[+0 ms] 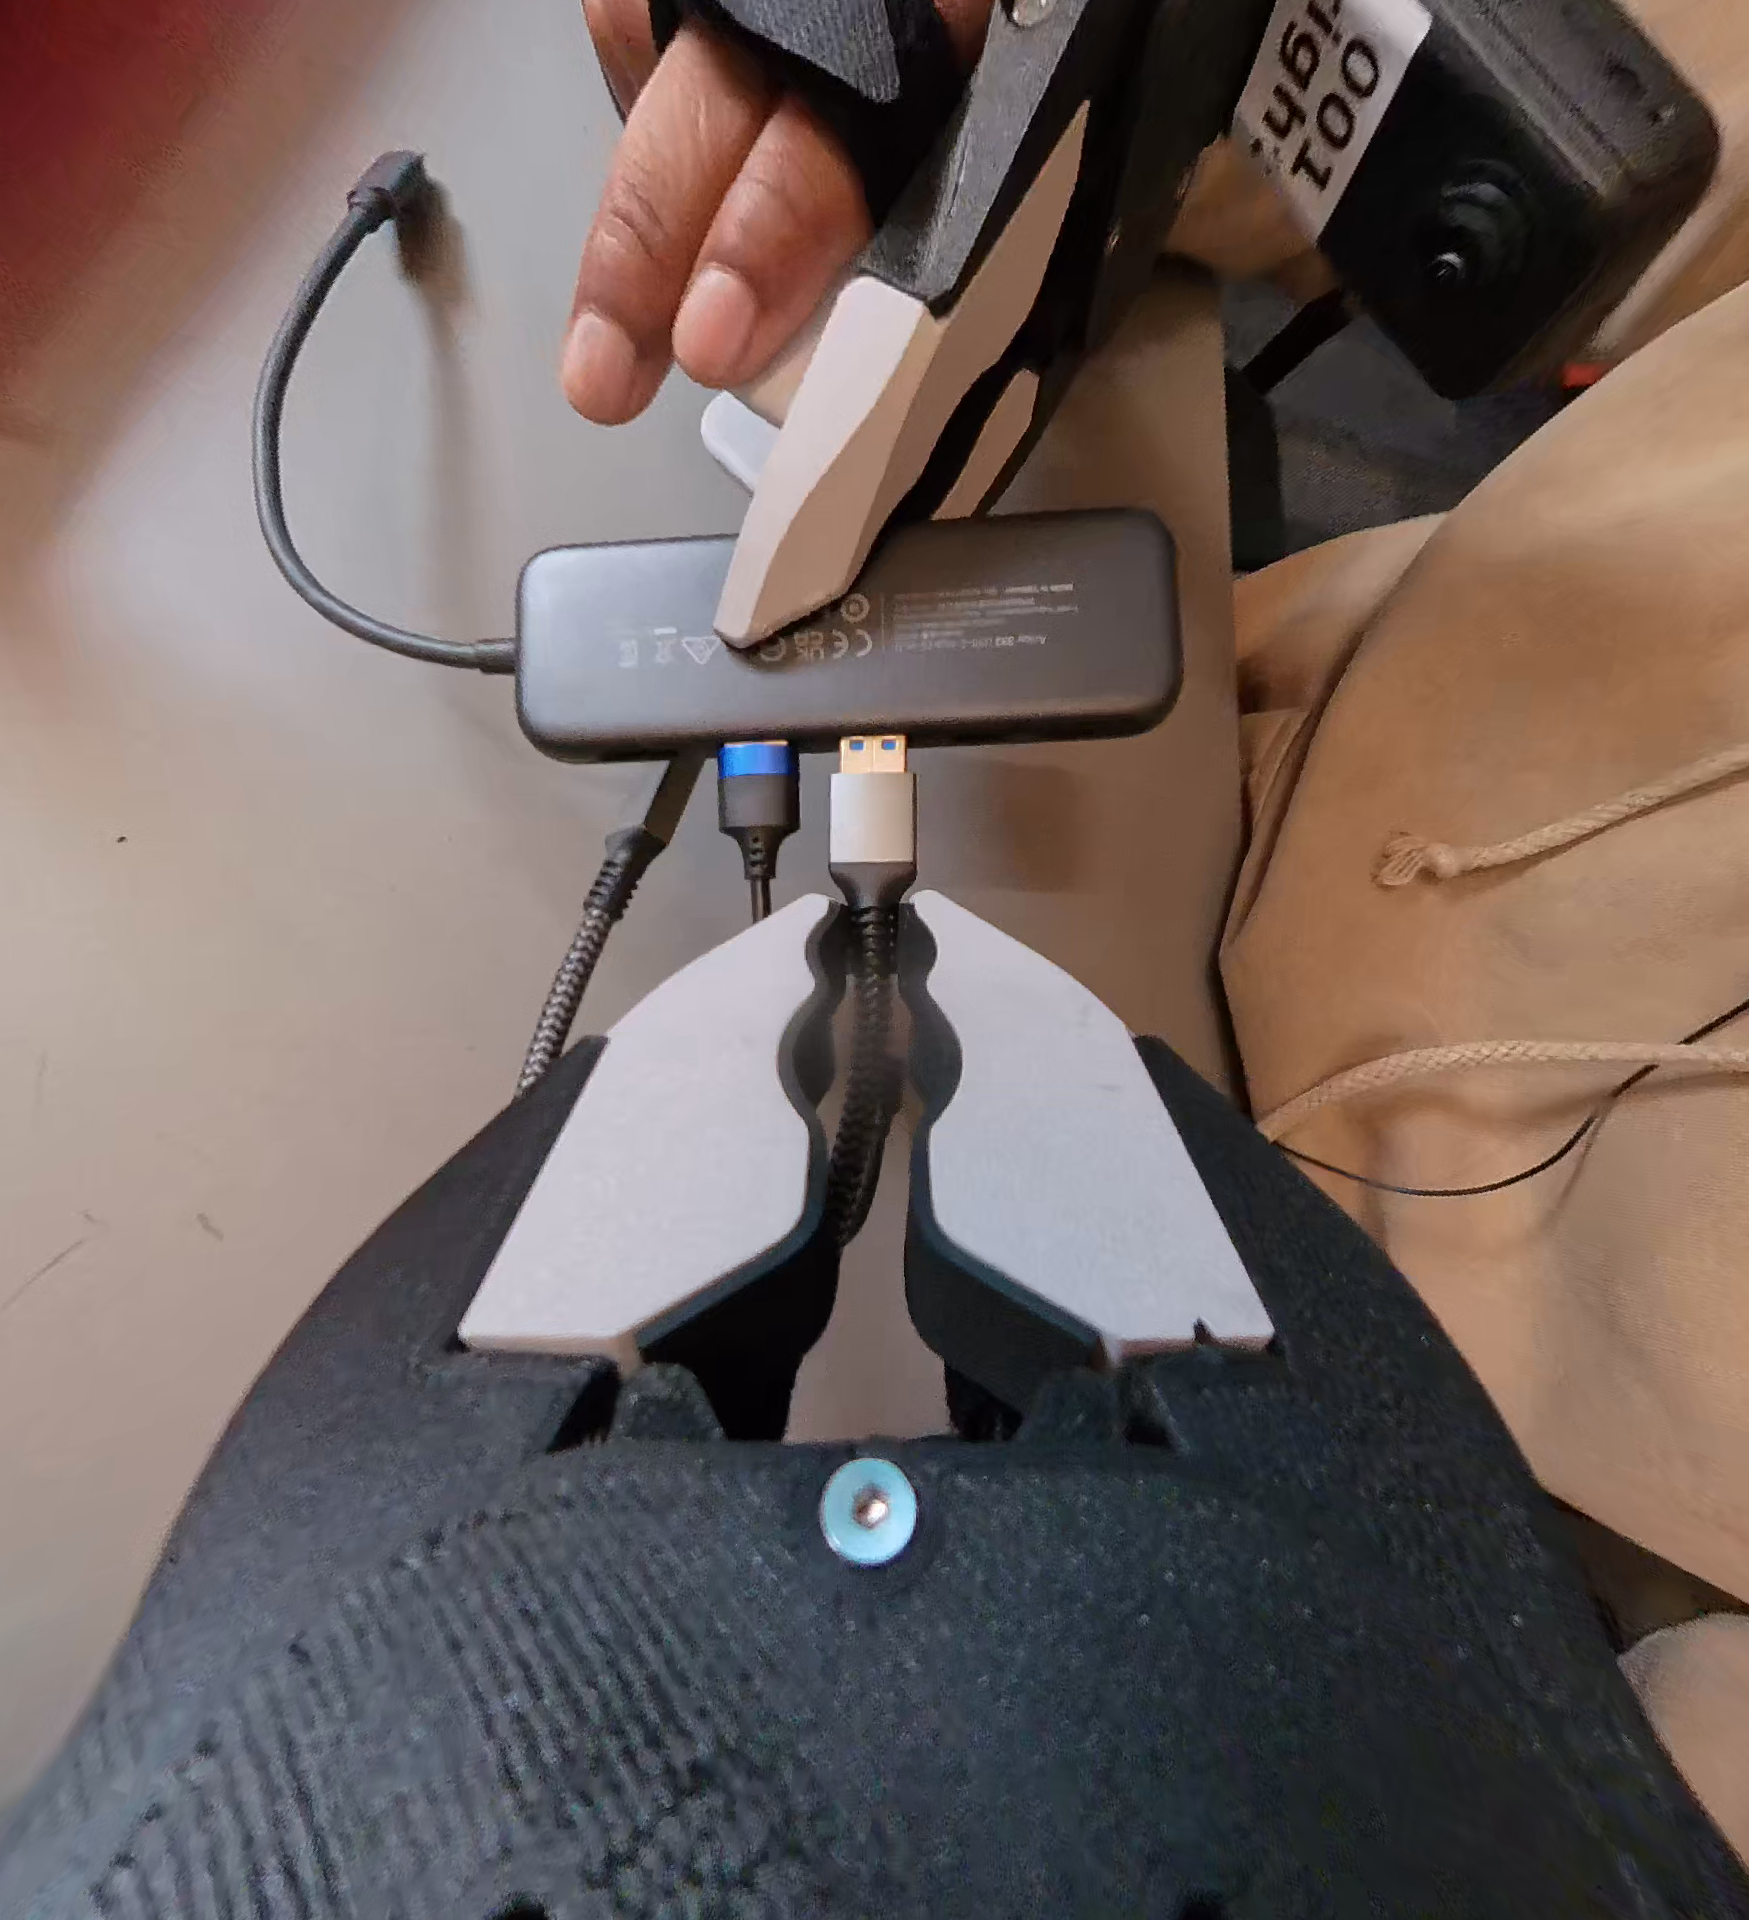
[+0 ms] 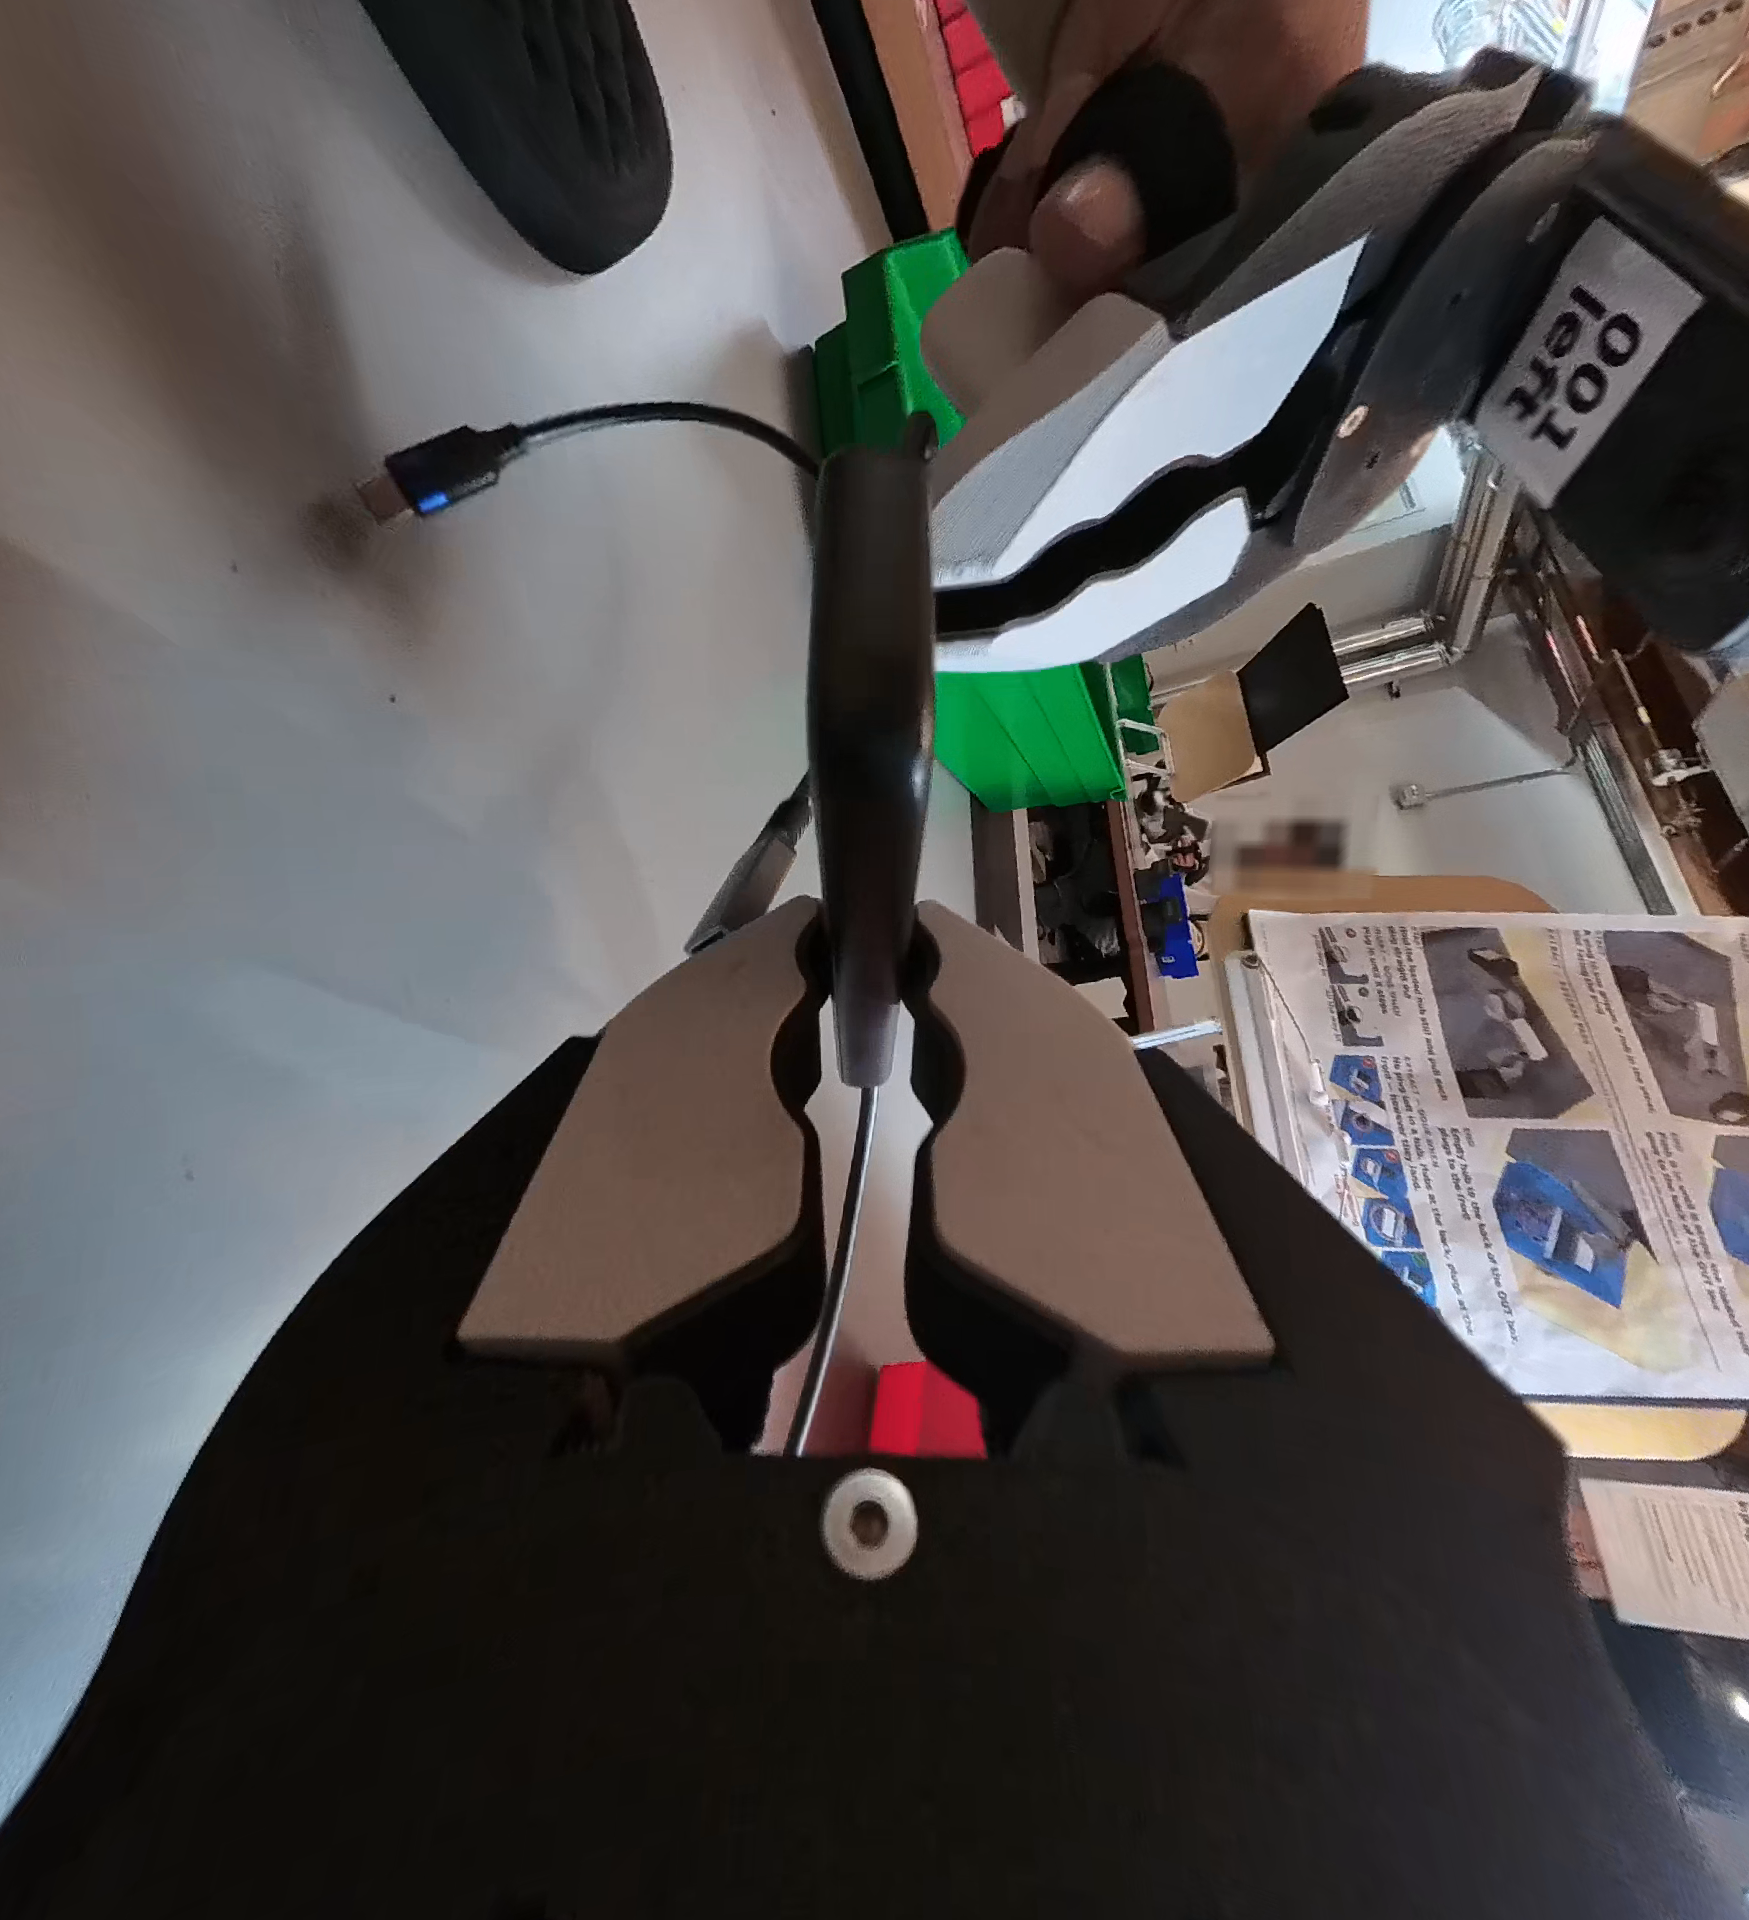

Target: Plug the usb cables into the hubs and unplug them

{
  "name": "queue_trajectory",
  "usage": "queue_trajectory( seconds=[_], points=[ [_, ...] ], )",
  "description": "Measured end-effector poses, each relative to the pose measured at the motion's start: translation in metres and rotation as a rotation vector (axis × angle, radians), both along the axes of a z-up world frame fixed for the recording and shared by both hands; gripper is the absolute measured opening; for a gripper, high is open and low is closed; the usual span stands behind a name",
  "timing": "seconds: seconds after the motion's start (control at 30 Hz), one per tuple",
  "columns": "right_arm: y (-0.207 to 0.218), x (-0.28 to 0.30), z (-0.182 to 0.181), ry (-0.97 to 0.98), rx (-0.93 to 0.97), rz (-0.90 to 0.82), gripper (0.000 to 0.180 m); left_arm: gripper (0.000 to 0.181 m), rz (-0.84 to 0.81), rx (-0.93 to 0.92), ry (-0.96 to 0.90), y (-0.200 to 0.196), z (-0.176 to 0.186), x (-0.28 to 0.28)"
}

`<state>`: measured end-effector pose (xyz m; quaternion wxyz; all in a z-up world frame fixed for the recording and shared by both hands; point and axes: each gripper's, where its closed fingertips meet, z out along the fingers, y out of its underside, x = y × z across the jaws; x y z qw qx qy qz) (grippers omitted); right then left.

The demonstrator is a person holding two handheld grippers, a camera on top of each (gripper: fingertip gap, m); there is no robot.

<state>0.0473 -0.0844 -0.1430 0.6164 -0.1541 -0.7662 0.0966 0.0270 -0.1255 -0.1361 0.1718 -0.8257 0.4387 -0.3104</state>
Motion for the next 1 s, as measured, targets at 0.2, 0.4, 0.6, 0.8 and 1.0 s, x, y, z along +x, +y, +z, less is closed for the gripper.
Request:
queue_trajectory(
  seconds=[0.2, 0.4, 0.6, 0.8, 1.0],
  points=[
    [0.008, -0.001, -0.003, -0.020, -0.035, -0.059, 0.012, 0.009, 0.053, 0.043, -0.043, 0.006, 0.002, 0.005],
    [0.024, -0.007, -0.016, -0.104, -0.012, -0.253, 0.012, 0.009, 0.154, 0.073, -0.034, 0.017, -0.010, -0.002],
    [0.028, -0.011, -0.025, -0.148, 0.016, -0.365, 0.012, 0.009, 0.169, 0.114, 0.025, 0.023, -0.016, 0.001],
    [0.030, -0.011, -0.033, -0.183, -0.040, -0.392, 0.012, 0.009, 0.195, 0.127, 0.030, 0.027, -0.022, 0.001],
    [0.029, -0.013, -0.014, -0.101, -0.274, -0.283, 0.016, 0.009, 0.249, 0.113, -0.180, 0.034, -0.008, -0.005]
  ],
)
